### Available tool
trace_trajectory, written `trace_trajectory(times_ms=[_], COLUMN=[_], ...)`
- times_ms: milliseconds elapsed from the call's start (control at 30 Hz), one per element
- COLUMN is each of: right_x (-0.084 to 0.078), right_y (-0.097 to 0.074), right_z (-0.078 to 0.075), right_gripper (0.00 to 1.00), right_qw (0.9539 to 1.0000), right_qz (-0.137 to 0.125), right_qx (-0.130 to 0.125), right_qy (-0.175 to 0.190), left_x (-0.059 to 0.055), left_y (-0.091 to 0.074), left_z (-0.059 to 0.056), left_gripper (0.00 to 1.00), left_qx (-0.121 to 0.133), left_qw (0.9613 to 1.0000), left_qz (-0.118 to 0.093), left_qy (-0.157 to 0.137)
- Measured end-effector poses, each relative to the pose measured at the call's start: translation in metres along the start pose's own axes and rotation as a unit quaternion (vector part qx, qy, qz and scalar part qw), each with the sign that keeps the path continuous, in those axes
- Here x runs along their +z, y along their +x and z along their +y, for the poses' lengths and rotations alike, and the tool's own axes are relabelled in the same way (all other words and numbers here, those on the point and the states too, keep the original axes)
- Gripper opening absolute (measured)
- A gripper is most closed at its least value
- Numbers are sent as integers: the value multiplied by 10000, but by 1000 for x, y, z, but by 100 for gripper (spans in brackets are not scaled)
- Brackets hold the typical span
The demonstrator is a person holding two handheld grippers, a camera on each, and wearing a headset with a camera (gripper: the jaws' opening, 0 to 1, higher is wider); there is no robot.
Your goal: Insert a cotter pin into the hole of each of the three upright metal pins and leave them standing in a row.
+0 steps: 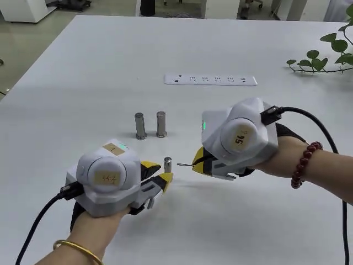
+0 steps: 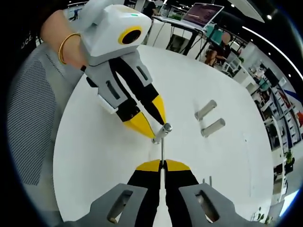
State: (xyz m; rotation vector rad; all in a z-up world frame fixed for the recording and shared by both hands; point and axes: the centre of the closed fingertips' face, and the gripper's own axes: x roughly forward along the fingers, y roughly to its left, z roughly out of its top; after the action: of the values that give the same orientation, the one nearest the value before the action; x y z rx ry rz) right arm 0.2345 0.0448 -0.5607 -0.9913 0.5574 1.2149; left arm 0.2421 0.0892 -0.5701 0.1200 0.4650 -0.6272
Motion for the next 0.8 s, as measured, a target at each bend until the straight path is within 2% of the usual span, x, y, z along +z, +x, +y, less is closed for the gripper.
trace_trajectory(times_ms=[233,800], right_x=[3,4], right_y=[6,13], right_z=[-4,-6], right_gripper=[0,0], right_qw=[10000,10000], right_qz=[-13,17], right_qx=[8,61], right_qy=[28,-26], left_x=[0,-4], left_y=[6,17], left_z=[2,-2], left_gripper=[14,9], left_qx=[6,-89], left_qw=[10000,9999], left_qz=[-14,39], left_qy=[-43,-67])
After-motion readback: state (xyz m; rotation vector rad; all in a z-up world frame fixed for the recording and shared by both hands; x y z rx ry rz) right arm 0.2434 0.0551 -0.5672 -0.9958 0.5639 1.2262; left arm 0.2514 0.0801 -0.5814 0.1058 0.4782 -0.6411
